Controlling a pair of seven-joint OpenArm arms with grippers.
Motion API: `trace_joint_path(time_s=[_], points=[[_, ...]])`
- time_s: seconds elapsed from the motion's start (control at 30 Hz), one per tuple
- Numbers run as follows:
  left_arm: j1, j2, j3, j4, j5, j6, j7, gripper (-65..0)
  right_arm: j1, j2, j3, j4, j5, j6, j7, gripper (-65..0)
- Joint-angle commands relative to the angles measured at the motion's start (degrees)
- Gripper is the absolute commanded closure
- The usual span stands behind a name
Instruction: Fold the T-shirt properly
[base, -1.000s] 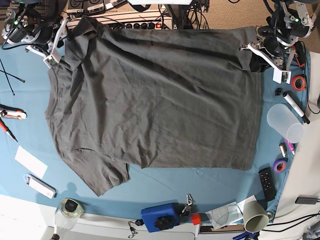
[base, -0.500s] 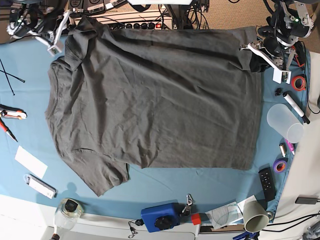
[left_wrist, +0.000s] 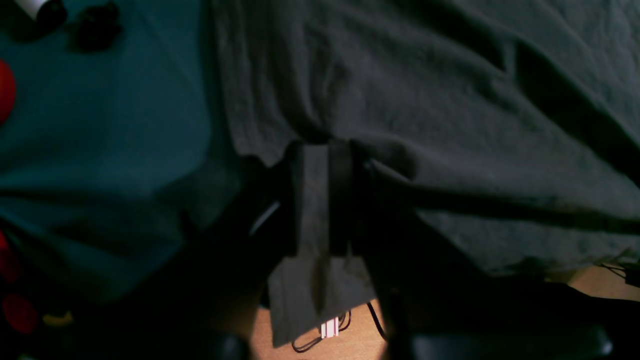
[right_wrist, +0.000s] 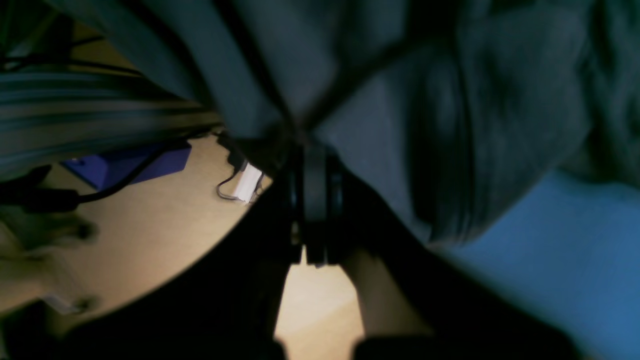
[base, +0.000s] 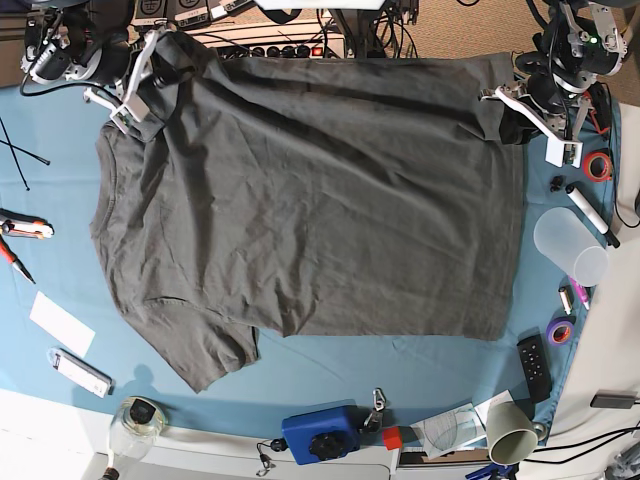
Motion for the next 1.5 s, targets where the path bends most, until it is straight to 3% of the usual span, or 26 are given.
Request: trace_joint_path(time_s=[0.0, 0.27, 0.4, 0.53, 0.63, 0.83, 1.03, 1.17, 1.47], points=[[0.02, -0.46, -0.22, 1.11, -0.61, -0.04, -1.25, -9.9, -0.15, 0.79, 0.59, 2.82, 0.92, 0.01, 0.92, 0.0], [0.00, -0.44, -0.22, 1.11, -0.63, -0.04, -1.27, -9.9, -0.15, -1.60, 8.61, 10.73, -1.46, 0.01, 2.91, 0.0], [0.02, -0.44, -0.22, 1.11, -0.63, -0.04, -1.25, -9.9, -0.59, -2.01, 11.13, 10.69, -1.95, 0.01, -2.82, 0.0], [0.02, -0.44, -0.22, 1.11, -0.63, -0.07, -1.25, -9.9, -3.37, -2.03, 10.95, 10.69, -4.17, 0.01, -3.06, -21.1], [0.02, -0.44, -0.22, 1.11, -0.63, -0.07, -1.25, -9.9, -3.78, -1.95, 10.95, 10.69, -8.13, 0.01, -1.70, -22.0], [0.02, -0.44, -0.20, 1.11, -0.63, -0.07, -1.25, -10.0, -3.78, 3.63, 9.66, 10.69, -10.78, 0.01, -2.01, -22.0], [0.02, -0.44, -0.20, 1.11, -0.63, -0.07, -1.22, -9.9, -3.76, 9.60, 2.93, 5.25, -12.96, 0.01, -1.42, -22.0], [0.00, -0.44, -0.22, 1.11, -0.63, -0.07, -1.25, -9.9, -3.63, 10.19, -0.61, -0.63, -17.11, 0.01, 2.19, -22.0], [0.00, -0.44, -0.22, 1.11, -0.63, -0.07, -1.31, -10.0, -3.63, 10.19, -1.62, -2.71, -17.27, 0.01, 5.77, -22.0]])
